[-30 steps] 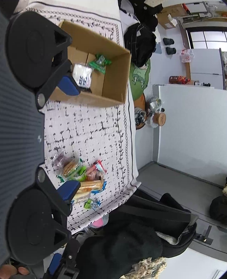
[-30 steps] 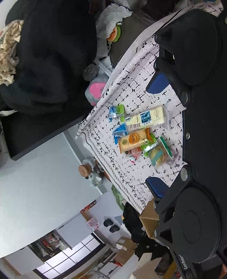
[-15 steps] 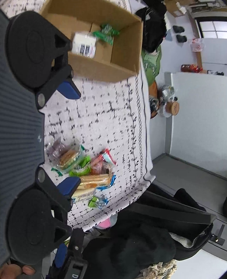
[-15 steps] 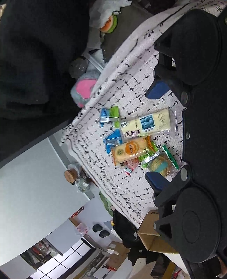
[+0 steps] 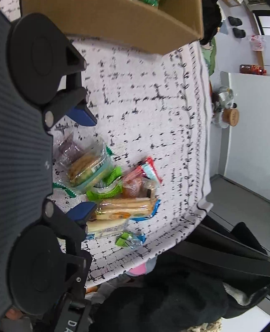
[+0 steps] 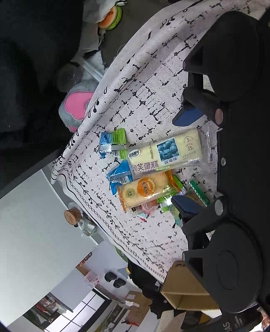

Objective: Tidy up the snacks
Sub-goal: 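Close the left gripper on the clear cookie pack while the right grips the blueberry cake bar, then carry both packs over the cardboard box and open both grippers to drop them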

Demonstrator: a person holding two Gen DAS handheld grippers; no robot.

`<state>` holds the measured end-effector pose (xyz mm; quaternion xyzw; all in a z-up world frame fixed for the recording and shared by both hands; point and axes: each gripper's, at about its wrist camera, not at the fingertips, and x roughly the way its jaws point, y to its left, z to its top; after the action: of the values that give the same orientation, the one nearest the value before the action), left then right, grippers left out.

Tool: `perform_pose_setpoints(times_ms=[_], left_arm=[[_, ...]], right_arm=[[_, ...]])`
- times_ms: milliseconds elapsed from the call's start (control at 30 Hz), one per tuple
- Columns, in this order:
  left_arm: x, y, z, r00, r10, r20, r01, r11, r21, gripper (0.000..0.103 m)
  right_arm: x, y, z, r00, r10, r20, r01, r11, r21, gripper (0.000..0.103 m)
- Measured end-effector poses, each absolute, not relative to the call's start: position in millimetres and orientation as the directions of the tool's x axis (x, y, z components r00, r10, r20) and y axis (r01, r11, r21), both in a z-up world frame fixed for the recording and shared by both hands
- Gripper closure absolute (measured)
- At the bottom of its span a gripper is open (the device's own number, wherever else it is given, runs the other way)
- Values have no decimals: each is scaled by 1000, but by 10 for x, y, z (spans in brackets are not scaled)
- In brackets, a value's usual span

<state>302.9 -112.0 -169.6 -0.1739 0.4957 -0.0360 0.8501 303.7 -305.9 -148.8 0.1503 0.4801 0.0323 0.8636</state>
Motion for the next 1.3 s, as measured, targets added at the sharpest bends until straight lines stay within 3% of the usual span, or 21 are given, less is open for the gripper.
perform_pose_setpoints(times_ms=[167, 333, 533, 633, 700, 767, 1300], left_arm=[[3142, -1139, -1872, 472, -250, -846, -144, 925, -353, 41], [3239, -1157, -1921, 458, -259, -850, -146, 921, -360, 70], [3275, -1148, -1868, 453, -265, -851, -137, 923, -361, 83], [3276, -1133, -1831, 457, -259, -851, -139, 924, -356, 85], [3259, -1114, -1801, 462, -256, -849, -141, 924, -355, 85], [3233, -1105, -1753, 472, -249, -846, -137, 927, -350, 85], [2808, -950, -1147, 567, -202, -799, -114, 941, -318, 86]], right_arm=[[3135, -3049, -1618, 522, 177, -834, 103, 958, 267, 30], [3240, -3004, -1732, 508, 166, -845, 113, 960, 256, 32], [3360, -2975, -1905, 472, 123, -873, 136, 968, 210, 39], [3357, -2986, -1966, 463, 120, -878, 138, 969, 205, 47], [3343, -2982, -1983, 454, 138, -880, 122, 969, 215, 67], [3300, -2986, -1955, 451, 156, -879, 117, 966, 232, 70], [2973, -2872, -1348, 611, 262, -747, 14, 940, 342, 73]])
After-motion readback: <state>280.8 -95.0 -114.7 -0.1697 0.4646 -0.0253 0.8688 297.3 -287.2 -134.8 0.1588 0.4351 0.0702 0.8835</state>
